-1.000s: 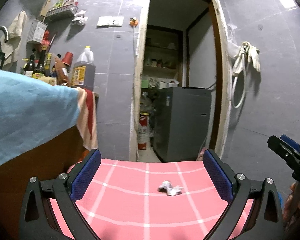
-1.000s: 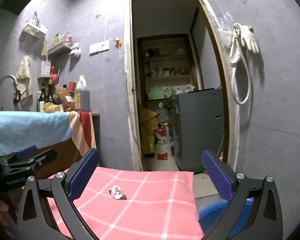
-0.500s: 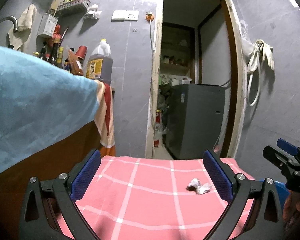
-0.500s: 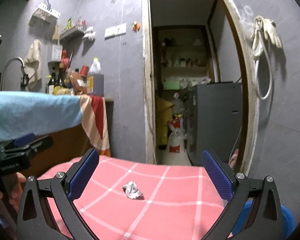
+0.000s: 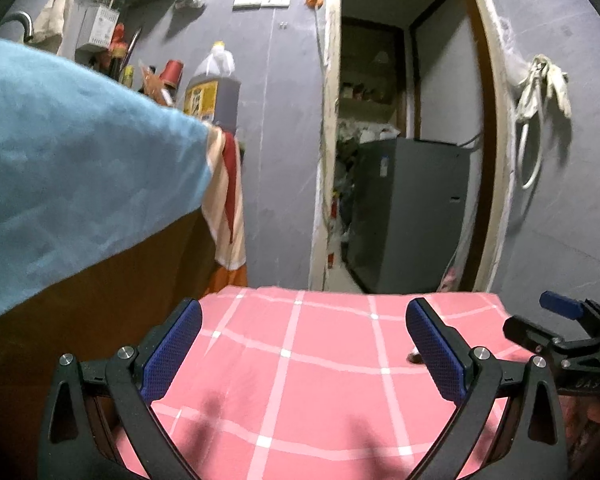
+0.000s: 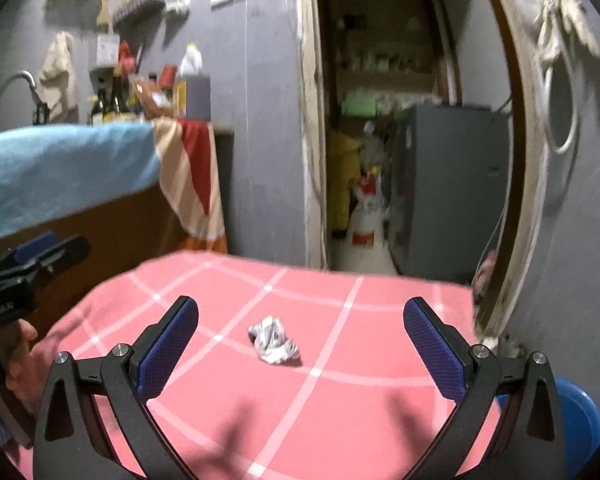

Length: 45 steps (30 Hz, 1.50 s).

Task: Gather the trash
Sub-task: 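Move both open tools back over the table toward the crumpled foil, then grasp the crumpled foil with the right tool while the left tool grasps the small nut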

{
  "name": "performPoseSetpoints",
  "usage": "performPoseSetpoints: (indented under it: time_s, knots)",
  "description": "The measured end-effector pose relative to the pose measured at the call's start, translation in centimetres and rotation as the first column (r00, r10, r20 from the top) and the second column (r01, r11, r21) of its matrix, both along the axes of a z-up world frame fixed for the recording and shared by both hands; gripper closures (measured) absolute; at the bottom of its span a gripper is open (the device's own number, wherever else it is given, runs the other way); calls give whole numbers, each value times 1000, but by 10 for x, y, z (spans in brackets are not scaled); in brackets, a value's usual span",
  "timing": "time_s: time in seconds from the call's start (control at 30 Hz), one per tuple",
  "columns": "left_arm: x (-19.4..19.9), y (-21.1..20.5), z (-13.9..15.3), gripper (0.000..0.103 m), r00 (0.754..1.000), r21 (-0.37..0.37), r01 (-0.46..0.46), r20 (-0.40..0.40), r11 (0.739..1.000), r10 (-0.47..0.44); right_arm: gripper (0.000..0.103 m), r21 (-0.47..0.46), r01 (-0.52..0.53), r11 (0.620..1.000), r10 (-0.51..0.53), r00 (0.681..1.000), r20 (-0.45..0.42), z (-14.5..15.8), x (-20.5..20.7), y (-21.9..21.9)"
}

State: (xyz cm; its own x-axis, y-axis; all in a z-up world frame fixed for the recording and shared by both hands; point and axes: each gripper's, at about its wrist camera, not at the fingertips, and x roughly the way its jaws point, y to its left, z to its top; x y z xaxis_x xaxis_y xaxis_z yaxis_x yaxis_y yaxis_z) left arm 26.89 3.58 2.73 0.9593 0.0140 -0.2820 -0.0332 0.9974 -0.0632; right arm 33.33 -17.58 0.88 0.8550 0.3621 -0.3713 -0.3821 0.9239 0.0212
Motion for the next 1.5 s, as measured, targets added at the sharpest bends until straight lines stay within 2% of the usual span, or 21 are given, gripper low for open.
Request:
performPoseSetpoints:
  time_s: [0.27, 0.43, 0.53, 0.57, 0.63, 0.7, 0.73, 0.8, 1.0, 1.23, 1.5]
  knots:
    - [24, 7, -13, 3, 990, -7, -32, -136, 999, 30, 0, -99, -61, 993, 38, 975, -221, -25, 40, 26]
    - [39, 9, -23, 3, 974, -29, -31, -226, 999, 24, 2, -106, -80, 991, 44, 951, -306, -34, 59, 30]
    - [47, 9, -27, 3, 962, -48, -26, -272, 999, 12, 14, -128, -100, 987, 49, 935, -351, -38, 72, 34]
    - [49, 9, -28, 3, 959, -49, -26, -284, 998, 11, 21, -130, -110, 985, 54, 926, -374, -40, 77, 35]
    - [54, 8, -31, 3, 949, -51, -22, -314, 998, 5, 27, -118, -126, 985, 65, 906, -419, -46, 84, 35]
    - [59, 7, -34, 3, 941, -58, -17, -338, 998, -4, 42, -96, -138, 986, 81, 890, -449, -49, 88, 33]
    - [61, 7, -35, 3, 937, -64, -12, -350, 998, -11, 46, -83, -145, 986, 91, 882, -462, -50, 90, 31]
    - [64, 7, -37, 3, 929, -77, -3, -369, 997, -26, 61, -76, -150, 986, 96, 873, -478, -52, 92, 29]
    - [70, -5, -41, 3, 908, -87, 48, -412, 995, -80, 86, -62, -164, 985, 112, 862, -494, -51, 94, 19]
    - [80, -34, -46, 4, 881, -56, 143, -447, 988, -153, 90, -48, -140, 989, 100, 871, -481, -49, 94, 0]
    - [98, -72, -53, 7, 831, -14, 264, -505, 964, -235, 90, -23, -93, 995, 73, 890, -451, -43, 87, -29]
